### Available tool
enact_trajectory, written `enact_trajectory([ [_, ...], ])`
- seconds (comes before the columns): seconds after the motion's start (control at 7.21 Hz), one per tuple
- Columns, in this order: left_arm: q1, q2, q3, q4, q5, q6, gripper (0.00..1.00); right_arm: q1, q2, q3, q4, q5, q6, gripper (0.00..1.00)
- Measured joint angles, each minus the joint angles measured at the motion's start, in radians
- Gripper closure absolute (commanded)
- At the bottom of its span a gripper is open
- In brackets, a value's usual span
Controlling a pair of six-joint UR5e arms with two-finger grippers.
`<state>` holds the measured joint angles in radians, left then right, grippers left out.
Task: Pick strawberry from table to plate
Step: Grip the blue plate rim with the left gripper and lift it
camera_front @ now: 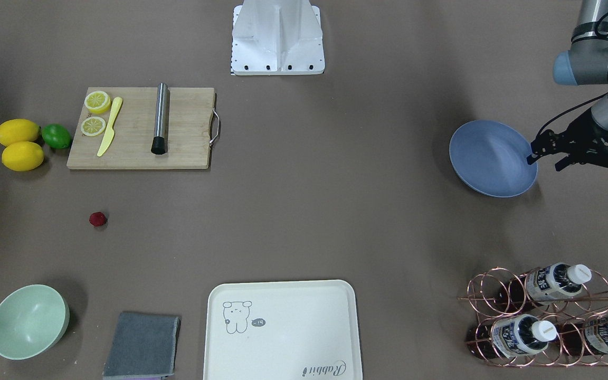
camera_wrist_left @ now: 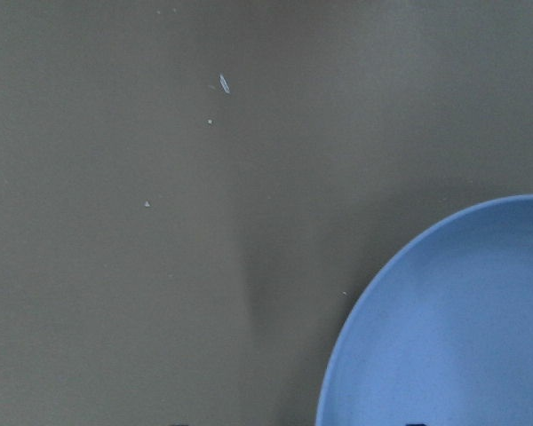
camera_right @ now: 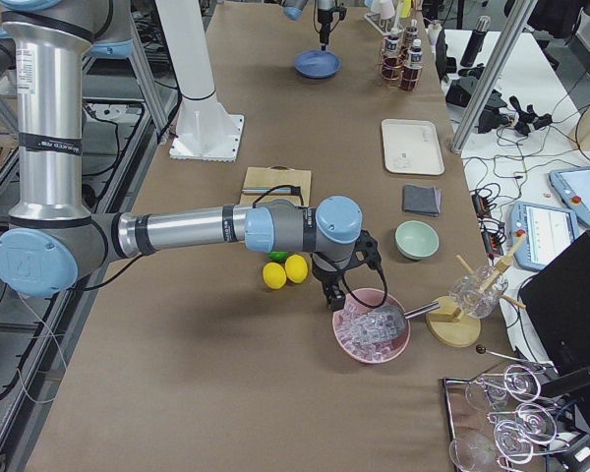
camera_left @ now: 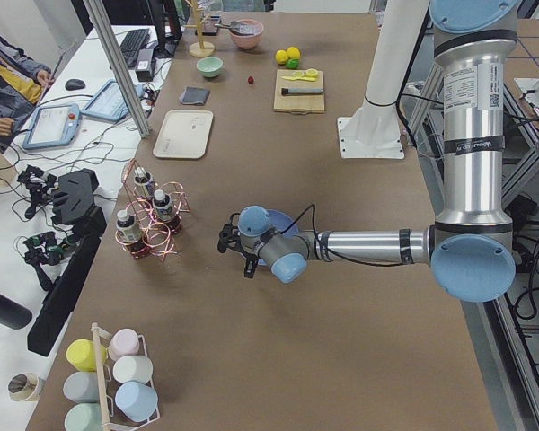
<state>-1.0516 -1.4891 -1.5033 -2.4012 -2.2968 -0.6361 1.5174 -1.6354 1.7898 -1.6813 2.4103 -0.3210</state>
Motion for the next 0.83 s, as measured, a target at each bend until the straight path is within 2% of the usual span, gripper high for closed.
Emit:
enact_trajectory([
  [0.28,0.025,-0.003,0.018,-0.019,0.019,-0.009,0.6,-0.003,0.001,0.002,0.0,0.0,0.0,0.0],
  [0.42,0.029,-0.002,0.024,-0.023,0.022,-0.01,1.0,-0.003,0.002,0.003,0.0,0.002,0.0,0.0],
  [0.83,0.031,0.0,0.017,-0.029,0.004,-0.034,1.0,-0.004,0.008,0.006,0.0,0.004,0.011,0.02],
])
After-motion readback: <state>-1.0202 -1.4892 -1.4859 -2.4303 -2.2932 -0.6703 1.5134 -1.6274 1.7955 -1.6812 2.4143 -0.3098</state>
